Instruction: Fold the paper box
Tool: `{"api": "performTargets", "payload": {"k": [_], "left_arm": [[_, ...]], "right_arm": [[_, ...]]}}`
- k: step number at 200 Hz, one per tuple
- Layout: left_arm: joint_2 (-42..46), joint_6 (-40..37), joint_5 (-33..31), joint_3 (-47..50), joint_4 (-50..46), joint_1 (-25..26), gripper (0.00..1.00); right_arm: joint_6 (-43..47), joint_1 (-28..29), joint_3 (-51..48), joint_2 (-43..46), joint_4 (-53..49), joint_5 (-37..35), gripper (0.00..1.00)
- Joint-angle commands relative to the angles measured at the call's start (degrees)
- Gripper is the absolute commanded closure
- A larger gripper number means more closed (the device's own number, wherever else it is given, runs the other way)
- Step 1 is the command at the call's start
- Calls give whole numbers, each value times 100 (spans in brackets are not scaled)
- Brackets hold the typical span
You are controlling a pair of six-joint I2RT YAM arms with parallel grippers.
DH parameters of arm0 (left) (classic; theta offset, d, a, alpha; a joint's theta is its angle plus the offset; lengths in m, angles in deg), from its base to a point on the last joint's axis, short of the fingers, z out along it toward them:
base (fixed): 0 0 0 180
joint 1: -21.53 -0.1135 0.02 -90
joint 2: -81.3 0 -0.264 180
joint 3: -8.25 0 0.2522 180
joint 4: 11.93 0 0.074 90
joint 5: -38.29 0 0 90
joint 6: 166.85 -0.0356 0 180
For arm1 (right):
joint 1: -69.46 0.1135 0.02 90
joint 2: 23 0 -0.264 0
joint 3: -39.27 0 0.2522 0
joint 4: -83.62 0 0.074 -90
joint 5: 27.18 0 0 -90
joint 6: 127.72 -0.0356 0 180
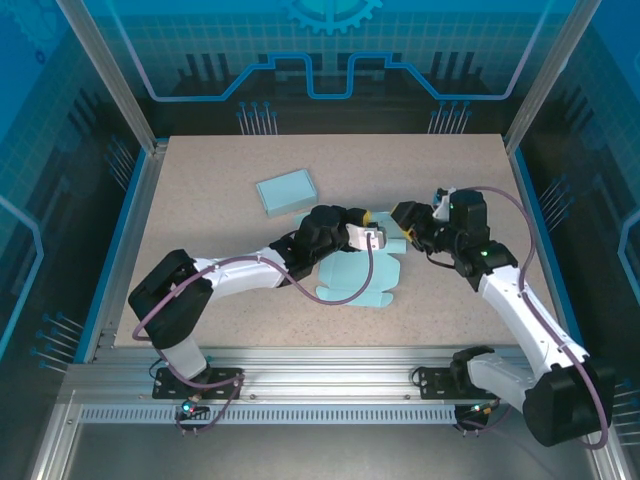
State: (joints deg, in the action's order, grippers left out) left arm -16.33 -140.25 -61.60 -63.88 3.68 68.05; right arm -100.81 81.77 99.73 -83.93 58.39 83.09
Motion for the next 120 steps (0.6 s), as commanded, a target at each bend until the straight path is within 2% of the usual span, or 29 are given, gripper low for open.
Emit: {"api": "performTargets", "payload": {"k": [1,70,95,109,120], "left_arm": [[-61,-76,-114,36,314,51,100],[-63,-76,31,141,451,112,100],[-37,-52,72,206,474,106,100],[12,25,116,244,435,96,97],[67,55,194,310,402,66,90]], "right_arm": [[-146,-11,-79,-109,304,170,48],[-370,84,-97,-558,879,310,64],[-384,96,-88,-656,897,284,86],[-401,85,-128,-662,857,210,99],[-429,53,-179,-651,843,184,100]]}}
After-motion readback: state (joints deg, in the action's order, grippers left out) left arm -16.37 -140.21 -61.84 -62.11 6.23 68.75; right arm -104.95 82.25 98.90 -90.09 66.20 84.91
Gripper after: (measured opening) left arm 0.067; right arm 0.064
